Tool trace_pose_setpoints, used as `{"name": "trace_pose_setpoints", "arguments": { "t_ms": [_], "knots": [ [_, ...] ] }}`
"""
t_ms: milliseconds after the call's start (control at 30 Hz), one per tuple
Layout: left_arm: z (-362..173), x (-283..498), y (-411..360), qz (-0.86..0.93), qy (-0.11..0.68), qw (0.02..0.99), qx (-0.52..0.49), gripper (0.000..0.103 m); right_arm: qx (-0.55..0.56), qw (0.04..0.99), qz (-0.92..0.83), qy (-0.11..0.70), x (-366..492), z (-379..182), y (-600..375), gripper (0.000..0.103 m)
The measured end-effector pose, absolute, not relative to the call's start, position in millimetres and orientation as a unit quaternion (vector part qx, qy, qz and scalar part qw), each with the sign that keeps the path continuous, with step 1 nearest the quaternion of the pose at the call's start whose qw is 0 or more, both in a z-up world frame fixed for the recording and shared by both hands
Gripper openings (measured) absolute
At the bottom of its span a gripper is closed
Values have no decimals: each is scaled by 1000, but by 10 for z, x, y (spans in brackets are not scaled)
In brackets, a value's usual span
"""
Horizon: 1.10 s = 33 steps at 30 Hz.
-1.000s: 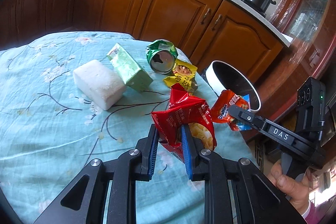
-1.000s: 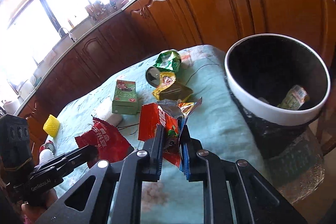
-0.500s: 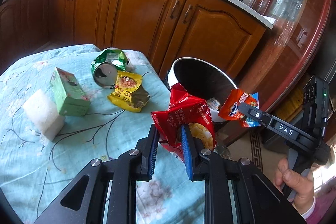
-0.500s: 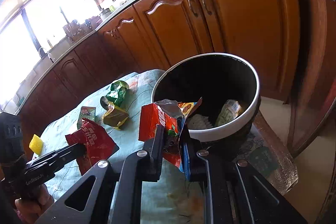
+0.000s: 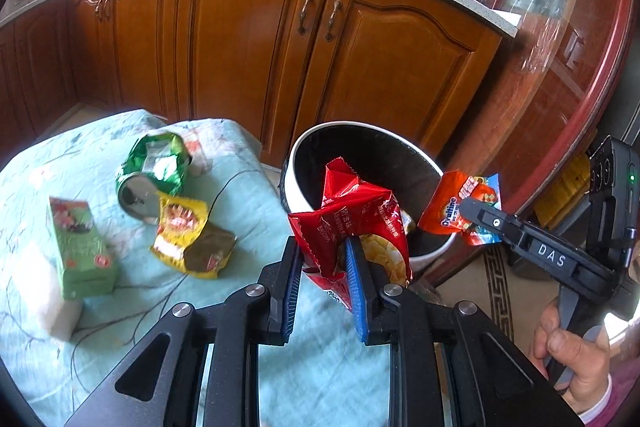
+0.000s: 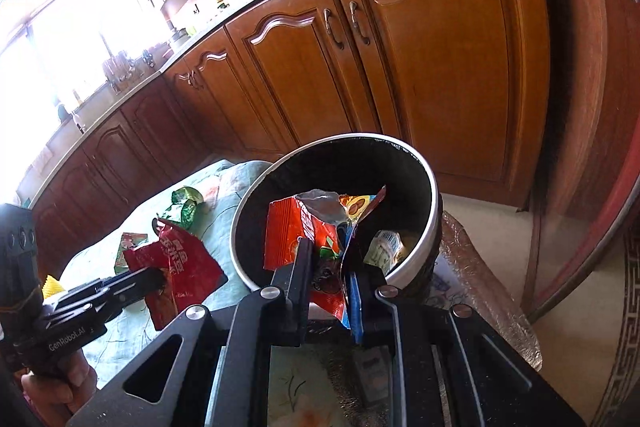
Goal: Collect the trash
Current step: 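Carry both bags over the bin while both tools open to drop them, then move both open tools back over the remaining trash on the table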
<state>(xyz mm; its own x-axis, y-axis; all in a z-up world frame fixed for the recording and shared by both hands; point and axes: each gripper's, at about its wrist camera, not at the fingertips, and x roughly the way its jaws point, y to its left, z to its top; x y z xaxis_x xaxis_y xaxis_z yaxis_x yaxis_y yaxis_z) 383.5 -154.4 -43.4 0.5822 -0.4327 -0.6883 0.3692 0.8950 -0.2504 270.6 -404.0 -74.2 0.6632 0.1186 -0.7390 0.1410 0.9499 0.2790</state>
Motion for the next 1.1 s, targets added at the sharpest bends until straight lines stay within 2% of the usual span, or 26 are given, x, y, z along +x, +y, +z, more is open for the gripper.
{"name": "trace_pose_setpoints", "arguments": {
  "t_ms": [567, 733, 767, 833, 900, 1033, 1100],
  "knots": [
    [-572, 4422, -2074, -222, 415, 883, 1, 22, 125, 888, -9, 442, 3113, -855, -4243, 19],
    [-579, 4496, -2146, -221, 419, 881, 3, 27, 124, 881, -9, 456, 3206, -942, -4283, 21],
    [-579, 4507, -2164, -219, 419, 881, 5, 29, 125, 880, -9, 458, 3233, -956, -4290, 26],
    [-575, 4522, -2195, -219, 422, 880, 5, 39, 128, 877, -9, 462, 3258, -978, -4308, 37],
    [-559, 4509, -2190, -219, 418, 882, 2, 46, 132, 878, -10, 460, 3265, -971, -4332, 52],
    [-555, 4418, -2076, -216, 412, 885, -9, 50, 136, 881, -13, 452, 3225, -927, -4356, 57],
    [-565, 4340, -1977, -212, 412, 886, -19, 55, 143, 883, -13, 447, 3185, -899, -4360, 63]
  ]
}}
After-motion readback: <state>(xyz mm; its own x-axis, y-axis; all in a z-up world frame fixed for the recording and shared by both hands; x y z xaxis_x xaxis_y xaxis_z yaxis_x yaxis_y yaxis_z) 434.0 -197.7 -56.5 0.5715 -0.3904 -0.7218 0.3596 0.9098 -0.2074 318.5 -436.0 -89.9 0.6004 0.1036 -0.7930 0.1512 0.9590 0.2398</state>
